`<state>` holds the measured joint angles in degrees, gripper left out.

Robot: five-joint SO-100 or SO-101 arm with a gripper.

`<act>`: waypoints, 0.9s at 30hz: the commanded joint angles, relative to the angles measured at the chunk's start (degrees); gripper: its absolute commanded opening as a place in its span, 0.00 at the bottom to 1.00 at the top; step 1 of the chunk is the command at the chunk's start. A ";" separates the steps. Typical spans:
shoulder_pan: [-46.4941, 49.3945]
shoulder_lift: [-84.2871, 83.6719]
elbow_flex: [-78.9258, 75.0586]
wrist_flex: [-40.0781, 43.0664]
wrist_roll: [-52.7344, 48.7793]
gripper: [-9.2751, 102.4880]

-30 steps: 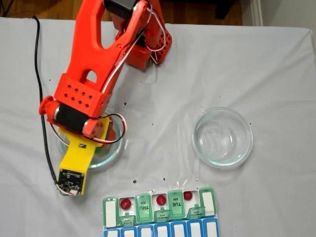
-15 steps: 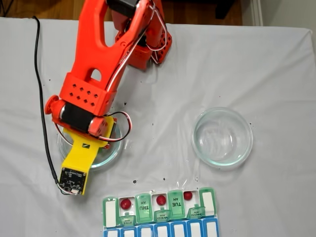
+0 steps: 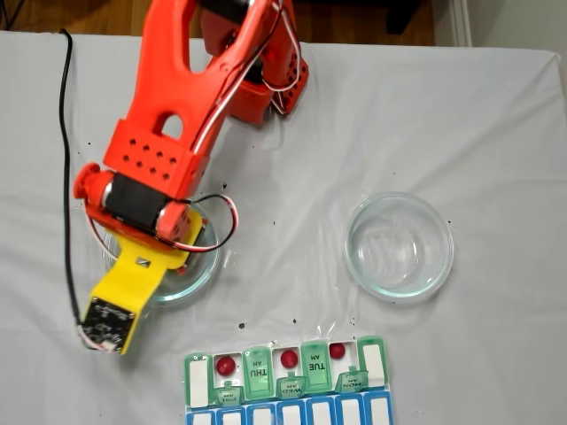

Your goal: Sort medicines into box.

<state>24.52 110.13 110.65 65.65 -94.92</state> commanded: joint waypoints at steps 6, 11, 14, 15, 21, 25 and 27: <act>-6.59 8.88 -15.12 2.55 13.10 0.08; -14.68 13.89 -12.39 -2.99 30.23 0.08; -19.86 16.61 -8.70 -8.44 42.63 0.08; -21.71 16.88 -7.91 -9.32 46.67 0.08; -31.64 19.86 1.32 -16.79 61.52 0.08; -34.80 17.40 2.11 -20.65 67.50 0.08; -35.77 15.29 2.46 -23.47 68.73 0.08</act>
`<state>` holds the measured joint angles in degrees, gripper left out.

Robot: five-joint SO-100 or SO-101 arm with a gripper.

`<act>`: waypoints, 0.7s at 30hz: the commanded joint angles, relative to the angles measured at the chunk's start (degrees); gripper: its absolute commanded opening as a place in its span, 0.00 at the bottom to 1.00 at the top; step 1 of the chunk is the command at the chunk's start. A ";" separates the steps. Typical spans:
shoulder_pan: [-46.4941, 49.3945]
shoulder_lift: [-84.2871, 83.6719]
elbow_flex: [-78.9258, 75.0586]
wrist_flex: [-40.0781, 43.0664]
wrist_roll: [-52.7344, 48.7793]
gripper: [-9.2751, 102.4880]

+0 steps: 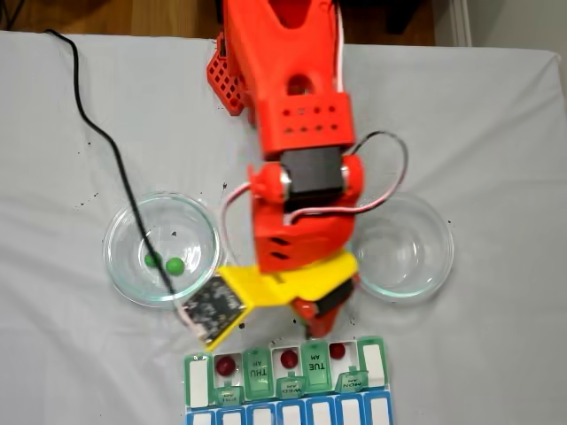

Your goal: Sort medicines into box.

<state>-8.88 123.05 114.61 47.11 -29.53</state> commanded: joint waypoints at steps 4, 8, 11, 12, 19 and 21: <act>-3.43 -1.49 -1.49 -8.70 5.45 0.08; -4.22 -3.60 -0.44 -13.45 5.89 0.08; -5.01 -4.66 -0.35 -14.24 6.15 0.08; -5.27 -4.92 -0.35 -14.41 6.24 0.08; -7.12 -7.47 0.00 -15.56 5.89 0.08; -7.65 -7.82 0.44 -15.73 5.80 0.08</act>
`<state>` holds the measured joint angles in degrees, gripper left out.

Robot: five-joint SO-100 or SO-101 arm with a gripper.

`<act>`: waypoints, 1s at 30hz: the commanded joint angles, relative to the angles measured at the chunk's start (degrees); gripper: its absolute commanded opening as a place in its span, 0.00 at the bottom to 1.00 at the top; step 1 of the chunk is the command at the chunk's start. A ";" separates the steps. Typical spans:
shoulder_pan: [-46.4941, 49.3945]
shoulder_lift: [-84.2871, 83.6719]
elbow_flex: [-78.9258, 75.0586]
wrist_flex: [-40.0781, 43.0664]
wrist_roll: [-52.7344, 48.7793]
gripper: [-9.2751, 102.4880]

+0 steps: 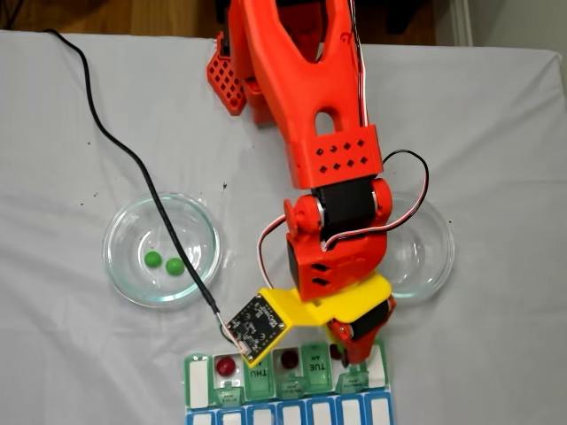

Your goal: Sort medicines into box.

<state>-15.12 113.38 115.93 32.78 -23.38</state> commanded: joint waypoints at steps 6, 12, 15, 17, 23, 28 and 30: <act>-1.32 0.53 0.09 -5.71 -0.09 0.08; 0.35 -0.09 -1.23 -8.61 0.79 0.08; 0.44 -0.53 -1.23 -8.88 0.53 0.08; 0.53 -1.23 -1.14 -10.11 0.44 0.08; 1.67 -2.46 -0.70 -13.80 -0.09 0.08; 2.02 -2.64 0.18 -15.38 -4.22 0.11; 2.20 -2.81 0.26 -15.21 -4.22 0.17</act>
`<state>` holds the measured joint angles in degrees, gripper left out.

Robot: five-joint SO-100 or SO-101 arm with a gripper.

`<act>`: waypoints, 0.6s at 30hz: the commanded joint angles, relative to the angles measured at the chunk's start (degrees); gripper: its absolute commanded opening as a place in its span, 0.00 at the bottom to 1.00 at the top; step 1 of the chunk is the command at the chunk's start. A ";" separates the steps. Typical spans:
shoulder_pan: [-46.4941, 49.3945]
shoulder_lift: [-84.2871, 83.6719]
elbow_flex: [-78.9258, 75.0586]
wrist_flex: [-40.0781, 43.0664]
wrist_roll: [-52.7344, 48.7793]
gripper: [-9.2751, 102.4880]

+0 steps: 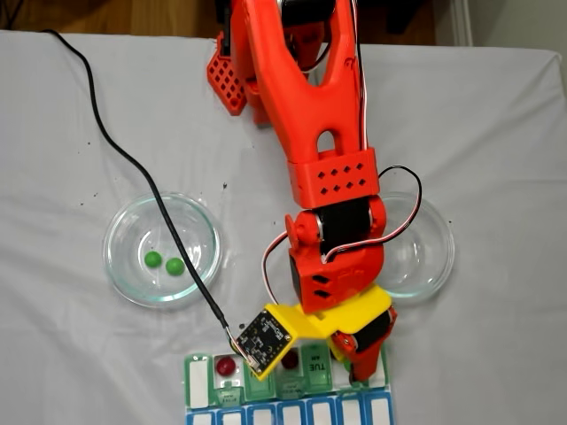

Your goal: Sort medicines into box.

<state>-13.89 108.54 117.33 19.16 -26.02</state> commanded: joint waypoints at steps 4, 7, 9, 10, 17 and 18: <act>1.14 1.93 -0.79 -1.67 -0.53 0.26; 1.14 2.29 -0.53 -1.58 -0.26 0.28; 1.14 2.46 -0.44 -1.23 -0.26 0.28; 1.05 2.72 -0.35 -1.14 -0.09 0.29; 1.49 7.91 -0.62 5.10 -0.44 0.24; 1.67 9.49 -0.88 7.21 -1.05 0.22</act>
<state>-12.83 108.98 118.30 22.32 -26.37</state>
